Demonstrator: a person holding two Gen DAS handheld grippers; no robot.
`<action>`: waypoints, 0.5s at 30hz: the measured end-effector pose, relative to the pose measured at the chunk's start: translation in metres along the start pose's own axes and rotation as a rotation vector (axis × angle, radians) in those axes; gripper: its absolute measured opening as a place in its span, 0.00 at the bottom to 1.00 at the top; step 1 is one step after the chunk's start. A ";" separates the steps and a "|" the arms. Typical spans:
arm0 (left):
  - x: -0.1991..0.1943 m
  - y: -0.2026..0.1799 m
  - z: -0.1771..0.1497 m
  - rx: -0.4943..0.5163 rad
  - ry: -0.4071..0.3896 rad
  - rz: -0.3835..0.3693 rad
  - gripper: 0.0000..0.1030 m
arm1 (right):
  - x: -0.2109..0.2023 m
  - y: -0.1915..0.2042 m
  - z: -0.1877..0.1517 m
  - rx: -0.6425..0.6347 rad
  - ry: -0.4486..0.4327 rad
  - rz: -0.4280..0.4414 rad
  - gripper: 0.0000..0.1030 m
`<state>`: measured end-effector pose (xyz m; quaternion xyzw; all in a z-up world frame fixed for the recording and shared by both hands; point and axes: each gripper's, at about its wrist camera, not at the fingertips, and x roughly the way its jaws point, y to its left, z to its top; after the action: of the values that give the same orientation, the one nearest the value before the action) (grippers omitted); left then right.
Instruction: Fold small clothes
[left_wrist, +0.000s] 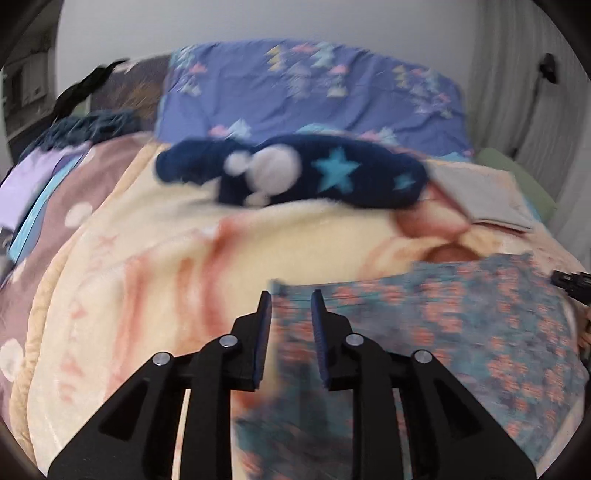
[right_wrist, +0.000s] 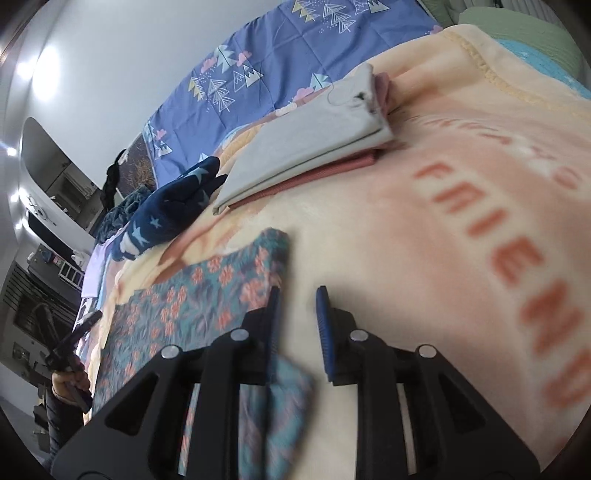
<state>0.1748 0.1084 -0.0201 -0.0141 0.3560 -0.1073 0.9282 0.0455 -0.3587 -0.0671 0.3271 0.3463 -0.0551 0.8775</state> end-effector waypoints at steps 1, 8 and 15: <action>-0.015 -0.020 -0.002 0.038 -0.014 -0.047 0.31 | -0.005 -0.005 -0.004 0.005 0.004 0.020 0.21; -0.068 -0.215 -0.071 0.414 0.030 -0.380 0.56 | -0.005 -0.021 -0.023 0.028 -0.003 0.111 0.21; -0.071 -0.346 -0.148 0.790 0.041 -0.390 0.70 | -0.020 -0.030 -0.030 0.055 -0.038 0.210 0.22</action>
<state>-0.0402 -0.2068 -0.0480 0.2770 0.2965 -0.4086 0.8175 0.0037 -0.3665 -0.0869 0.3845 0.2918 0.0213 0.8755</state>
